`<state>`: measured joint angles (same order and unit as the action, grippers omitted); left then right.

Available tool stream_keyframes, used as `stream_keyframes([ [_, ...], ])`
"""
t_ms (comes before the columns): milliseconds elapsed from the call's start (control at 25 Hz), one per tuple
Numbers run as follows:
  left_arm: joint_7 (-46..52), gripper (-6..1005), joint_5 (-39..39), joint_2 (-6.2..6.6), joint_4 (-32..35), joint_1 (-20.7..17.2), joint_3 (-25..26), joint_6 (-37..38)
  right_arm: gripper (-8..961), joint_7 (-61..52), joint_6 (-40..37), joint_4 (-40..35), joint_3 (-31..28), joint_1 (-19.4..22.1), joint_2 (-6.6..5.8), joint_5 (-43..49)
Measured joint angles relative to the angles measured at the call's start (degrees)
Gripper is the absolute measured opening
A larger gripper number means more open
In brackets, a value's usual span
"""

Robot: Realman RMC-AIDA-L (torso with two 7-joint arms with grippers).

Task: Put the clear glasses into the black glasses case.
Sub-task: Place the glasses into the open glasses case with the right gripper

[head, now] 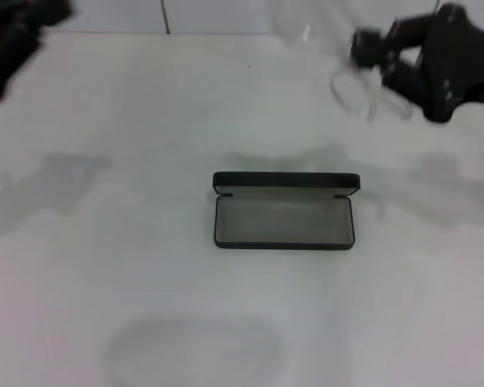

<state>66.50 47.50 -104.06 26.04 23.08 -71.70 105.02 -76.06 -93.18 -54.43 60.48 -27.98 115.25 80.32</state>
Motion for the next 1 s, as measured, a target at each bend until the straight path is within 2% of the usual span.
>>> stream_keyframes([
  [120, 3.3, 73, 6.7, 0.52, 3.5, -2.1, 7.5, -0.2, 64, -15.1, 1.3, -15.3, 2.4, 0.4, -0.03, 12.7],
  [240, 7.4, 73, 14.2, -0.47, 8.6, -4.2, 16.1, -0.5, 64, -27.2, -0.3, -22.5, 4.3, -3.1, -0.33, 22.4],
  [360, 10.1, 74, 19.6, -1.74, 11.5, -4.8, 21.9, -0.2, 64, -38.0, -4.1, -26.0, 6.9, -9.0, -0.02, 32.0],
  [520, 10.1, 76, 22.5, -2.44, 12.2, -4.9, 23.3, -0.1, 64, -45.5, -3.6, -25.9, 14.8, -14.4, 0.23, 39.1],
  [680, 9.4, 77, 23.3, -3.04, 11.7, -4.9, 23.4, -0.2, 64, -50.5, -1.0, -25.9, 23.0, -17.2, 0.5, 44.0],
  [1000, 9.3, 77, 23.7, -3.86, 12.0, -6.5, 23.5, -0.3, 64, -55.4, 7.7, -26.9, 38.3, -16.5, 0.84, 48.8],
])
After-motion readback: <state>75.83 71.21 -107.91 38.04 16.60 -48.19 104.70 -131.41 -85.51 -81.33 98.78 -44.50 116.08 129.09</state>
